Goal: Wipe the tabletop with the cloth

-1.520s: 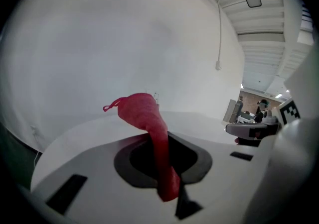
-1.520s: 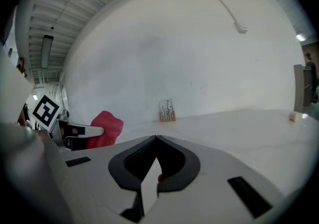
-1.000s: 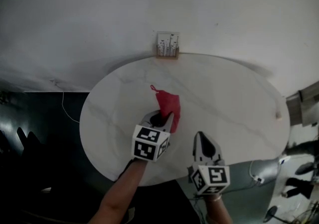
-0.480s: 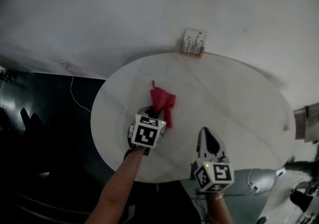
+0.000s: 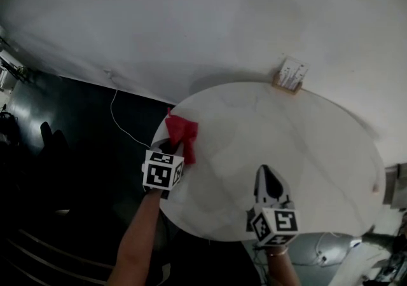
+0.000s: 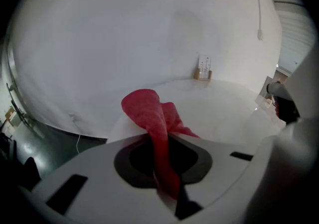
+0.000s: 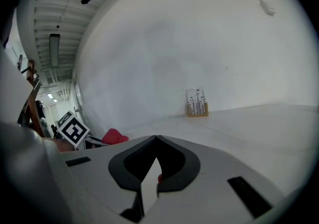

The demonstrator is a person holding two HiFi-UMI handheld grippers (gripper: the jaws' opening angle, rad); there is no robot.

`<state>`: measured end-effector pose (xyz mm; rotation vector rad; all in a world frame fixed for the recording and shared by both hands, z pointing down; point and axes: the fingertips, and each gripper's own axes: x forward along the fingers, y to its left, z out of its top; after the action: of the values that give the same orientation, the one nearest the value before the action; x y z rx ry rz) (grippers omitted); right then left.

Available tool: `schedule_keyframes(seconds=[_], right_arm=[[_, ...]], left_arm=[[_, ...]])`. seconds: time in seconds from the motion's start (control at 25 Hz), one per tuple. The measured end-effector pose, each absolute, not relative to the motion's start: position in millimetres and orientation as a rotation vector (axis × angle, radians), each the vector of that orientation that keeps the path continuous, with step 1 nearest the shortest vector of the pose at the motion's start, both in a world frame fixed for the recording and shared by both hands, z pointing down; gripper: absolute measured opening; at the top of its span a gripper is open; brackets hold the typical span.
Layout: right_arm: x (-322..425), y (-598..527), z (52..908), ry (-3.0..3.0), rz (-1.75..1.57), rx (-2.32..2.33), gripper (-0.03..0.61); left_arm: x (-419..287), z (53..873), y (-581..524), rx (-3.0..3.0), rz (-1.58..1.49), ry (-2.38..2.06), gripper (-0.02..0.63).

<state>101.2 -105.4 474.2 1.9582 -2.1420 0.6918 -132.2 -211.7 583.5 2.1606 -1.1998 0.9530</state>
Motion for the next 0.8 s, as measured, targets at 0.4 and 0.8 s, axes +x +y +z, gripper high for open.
schedule_keyframes(seconds=[0.4,0.8], right_arm=[[87,-122,465,-2.106,0.641,2.014,0.003],[150,-103,458,-1.985,0.63,2.168,0.003]], left_arm=[[-229,565,-248,2.037,0.968,-1.401,0.044],[-4,505,-262,2.377,0.723,-0.933,0.044]])
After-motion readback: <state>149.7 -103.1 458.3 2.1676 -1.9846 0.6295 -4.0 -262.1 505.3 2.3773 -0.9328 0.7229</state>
